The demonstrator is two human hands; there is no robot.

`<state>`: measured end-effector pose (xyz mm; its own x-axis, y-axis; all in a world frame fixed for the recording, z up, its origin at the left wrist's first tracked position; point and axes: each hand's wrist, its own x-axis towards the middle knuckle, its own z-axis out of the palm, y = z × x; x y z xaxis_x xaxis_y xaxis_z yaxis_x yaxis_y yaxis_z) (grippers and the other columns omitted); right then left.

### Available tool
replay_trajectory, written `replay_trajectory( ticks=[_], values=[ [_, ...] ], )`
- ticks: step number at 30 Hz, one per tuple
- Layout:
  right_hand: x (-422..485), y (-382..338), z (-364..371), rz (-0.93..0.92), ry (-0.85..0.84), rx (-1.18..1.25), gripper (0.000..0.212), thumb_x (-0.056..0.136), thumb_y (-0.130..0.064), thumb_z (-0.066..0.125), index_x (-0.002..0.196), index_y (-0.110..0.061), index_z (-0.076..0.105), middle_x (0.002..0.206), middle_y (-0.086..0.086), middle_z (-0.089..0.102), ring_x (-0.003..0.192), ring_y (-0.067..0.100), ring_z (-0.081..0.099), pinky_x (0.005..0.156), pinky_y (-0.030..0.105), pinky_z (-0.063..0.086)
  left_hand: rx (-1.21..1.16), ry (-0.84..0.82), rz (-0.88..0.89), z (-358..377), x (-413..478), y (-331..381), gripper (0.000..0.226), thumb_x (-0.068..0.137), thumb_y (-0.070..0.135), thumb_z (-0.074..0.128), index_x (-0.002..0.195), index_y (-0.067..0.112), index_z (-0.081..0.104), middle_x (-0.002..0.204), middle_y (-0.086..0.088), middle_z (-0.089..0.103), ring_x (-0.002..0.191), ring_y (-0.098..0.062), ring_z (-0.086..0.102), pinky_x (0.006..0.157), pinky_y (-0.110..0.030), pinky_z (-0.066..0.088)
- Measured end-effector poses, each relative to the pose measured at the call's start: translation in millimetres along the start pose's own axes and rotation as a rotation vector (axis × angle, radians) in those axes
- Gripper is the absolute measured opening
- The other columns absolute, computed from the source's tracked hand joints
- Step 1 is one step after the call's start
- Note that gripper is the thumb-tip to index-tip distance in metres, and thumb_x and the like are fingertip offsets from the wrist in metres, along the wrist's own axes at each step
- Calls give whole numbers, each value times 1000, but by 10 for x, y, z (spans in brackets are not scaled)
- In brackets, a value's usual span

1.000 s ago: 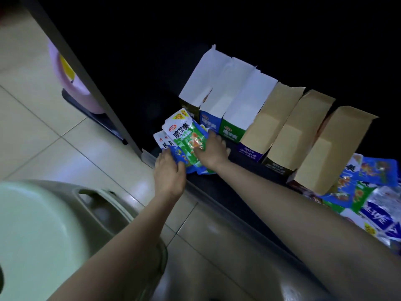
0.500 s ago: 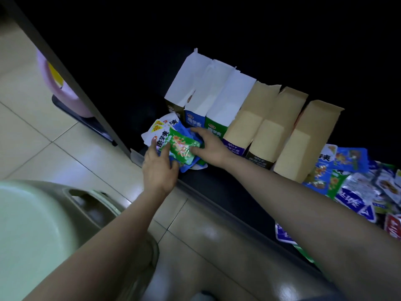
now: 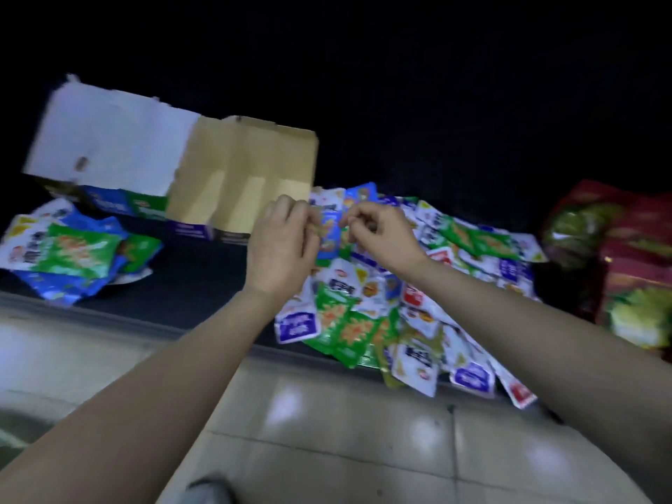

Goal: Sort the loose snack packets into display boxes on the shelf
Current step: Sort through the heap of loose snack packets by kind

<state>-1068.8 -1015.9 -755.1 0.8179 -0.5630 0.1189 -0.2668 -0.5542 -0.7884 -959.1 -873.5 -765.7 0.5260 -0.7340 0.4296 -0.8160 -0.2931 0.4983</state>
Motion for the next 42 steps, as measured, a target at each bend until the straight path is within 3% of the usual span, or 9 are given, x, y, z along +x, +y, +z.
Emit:
replay_trajectory(
  ticks=[4,7,10,14,17,22,30,38,42],
  values=[
    [-461,886,-643,190,41,-312,20,95,-20,54,111,-13,64,107,15,65,100,31,61,83,40,48,62,-450,98,677,122,517,43,91,31,42,128,15,57,132,-14,52,122,-36,48,97,-47,41],
    [-714,1270,-884,437,-184,-531,58,99,-41,47,151,-21,29,160,8,20,146,28,20,114,44,23,187,-742,82,1055,152,742,58,101,39,43,154,30,21,164,-1,9,150,-25,10,119,-44,18],
    [-886,1437,-905,462,-377,-468,67,100,-53,37,156,-27,12,164,0,-4,150,24,0,120,50,7,220,-815,69,1260,125,862,62,102,47,38,155,36,7,164,2,-6,151,-21,-8,120,-43,5],
    [-852,1623,-1014,290,-98,-399,38,99,-31,51,134,-17,54,140,10,50,128,30,45,106,40,38,252,-775,69,1366,9,858,55,100,52,37,152,39,24,164,0,1,150,-22,-11,120,-46,3],
    [-659,1766,-1121,184,140,-478,33,89,-10,62,121,-15,60,125,11,54,117,30,51,97,32,40,211,-678,81,1383,-17,824,49,100,48,42,147,38,36,163,0,12,150,-22,-4,119,-46,6],
    [-289,1916,-1134,453,-111,-614,87,87,-46,63,155,-27,14,162,6,12,148,28,12,117,50,13,178,-591,71,1424,-21,842,43,99,42,47,142,34,47,159,0,23,149,-23,4,117,-42,8],
    [-376,2138,-1312,340,61,-780,61,86,-57,60,126,-11,59,117,15,54,114,32,49,95,40,38,200,-482,86,1502,-46,831,39,94,37,55,131,26,58,149,-7,39,146,-29,15,113,-45,15],
    [-232,1938,-1231,327,-186,-744,90,83,-71,53,153,-27,20,157,6,29,142,28,30,111,46,30,244,-446,211,1601,-6,926,39,88,32,64,126,23,63,133,-12,51,131,-36,37,109,-50,26],
    [-179,1940,-1313,413,-202,-670,89,77,-63,68,148,-22,33,148,12,39,134,31,38,105,40,39,278,-477,203,1576,-27,862,41,93,37,56,132,25,59,141,-10,46,135,-35,32,111,-48,21]
  ],
)
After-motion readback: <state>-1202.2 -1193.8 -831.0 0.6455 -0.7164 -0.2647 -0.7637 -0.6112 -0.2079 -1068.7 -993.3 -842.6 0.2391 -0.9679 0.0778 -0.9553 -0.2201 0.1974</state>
